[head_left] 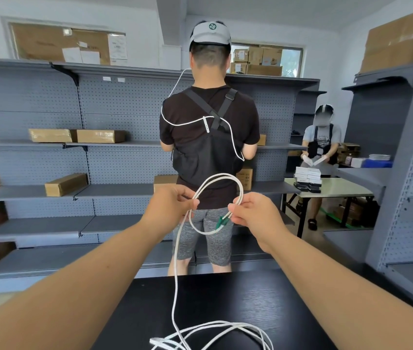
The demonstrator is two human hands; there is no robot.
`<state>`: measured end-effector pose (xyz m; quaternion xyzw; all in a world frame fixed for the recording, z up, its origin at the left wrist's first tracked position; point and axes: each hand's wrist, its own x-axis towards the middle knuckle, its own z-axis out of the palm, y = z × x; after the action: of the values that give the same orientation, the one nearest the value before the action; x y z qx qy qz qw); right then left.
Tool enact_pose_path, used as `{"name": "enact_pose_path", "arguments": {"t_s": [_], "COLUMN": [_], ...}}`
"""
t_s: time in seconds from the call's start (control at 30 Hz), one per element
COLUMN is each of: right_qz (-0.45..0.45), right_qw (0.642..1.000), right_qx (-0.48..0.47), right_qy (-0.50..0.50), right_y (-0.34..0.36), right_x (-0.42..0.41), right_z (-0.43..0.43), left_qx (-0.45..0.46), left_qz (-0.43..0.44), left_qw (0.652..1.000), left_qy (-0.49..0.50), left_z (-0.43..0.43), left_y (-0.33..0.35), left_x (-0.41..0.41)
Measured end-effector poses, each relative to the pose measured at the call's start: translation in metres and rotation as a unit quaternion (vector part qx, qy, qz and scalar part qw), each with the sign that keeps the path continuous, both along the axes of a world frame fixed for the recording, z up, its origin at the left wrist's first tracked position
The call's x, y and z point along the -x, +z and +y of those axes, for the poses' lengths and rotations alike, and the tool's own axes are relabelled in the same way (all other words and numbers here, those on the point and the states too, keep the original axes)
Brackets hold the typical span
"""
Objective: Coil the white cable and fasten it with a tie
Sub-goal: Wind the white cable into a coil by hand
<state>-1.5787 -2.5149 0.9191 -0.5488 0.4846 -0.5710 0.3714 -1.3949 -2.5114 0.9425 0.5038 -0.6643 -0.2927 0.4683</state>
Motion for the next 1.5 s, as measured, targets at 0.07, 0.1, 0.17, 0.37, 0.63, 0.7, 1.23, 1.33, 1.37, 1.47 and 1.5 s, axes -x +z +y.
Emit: {"name": "enact_pose_path", "arguments": {"t_s": [0.07, 0.1, 0.17, 0.37, 0.63, 0.7, 1.23, 1.33, 1.37, 1.47, 1.5], "right_qz": [0.013, 0.021, 0.040, 0.131, 0.019, 0.008, 0.266, 0.352, 0.367, 0.364, 0.354], "right_qw": [0.999, 0.999, 0.996, 0.988, 0.997, 0.996, 0.961, 0.927, 0.921, 0.926, 0.930], "right_qx": [0.021, 0.029, 0.041, 0.029, -0.068, -0.080, 0.063, 0.109, 0.110, 0.088, 0.083], "right_qy": [-0.027, -0.040, -0.065, -0.071, 0.023, 0.034, -0.048, -0.066, -0.066, -0.053, -0.050], "right_y": [-0.003, -0.003, -0.004, -0.006, -0.004, -0.003, 0.028, 0.033, 0.033, 0.034, 0.034], "right_x": [-0.002, -0.003, -0.004, 0.002, 0.011, 0.012, 0.018, 0.017, 0.017, 0.018, 0.018], "right_z": [-0.001, -0.001, -0.002, -0.006, -0.008, -0.008, 0.001, 0.003, 0.004, 0.006, 0.006], "left_qx": [0.002, 0.004, 0.003, 0.005, 0.044, 0.058, 0.084, 0.089, 0.087, 0.088, 0.088], "left_qz": [-0.005, -0.004, 0.006, 0.017, -0.051, -0.070, -0.177, -0.182, -0.182, -0.189, -0.189], "left_qw": [1.000, 1.000, 1.000, 1.000, 0.997, 0.995, 0.980, 0.979, 0.979, 0.978, 0.978], "left_qy": [-0.002, -0.004, -0.010, 0.010, 0.035, 0.041, 0.036, 0.034, 0.032, 0.027, 0.025], "left_z": [0.001, 0.001, 0.001, -0.005, -0.015, -0.016, -0.013, -0.014, -0.015, -0.017, -0.017], "left_y": [0.000, 0.001, 0.002, 0.004, 0.011, 0.014, 0.020, 0.018, 0.018, 0.015, 0.014], "left_x": [0.003, 0.004, 0.006, 0.004, 0.004, 0.004, 0.010, 0.010, 0.009, 0.010, 0.010]}}
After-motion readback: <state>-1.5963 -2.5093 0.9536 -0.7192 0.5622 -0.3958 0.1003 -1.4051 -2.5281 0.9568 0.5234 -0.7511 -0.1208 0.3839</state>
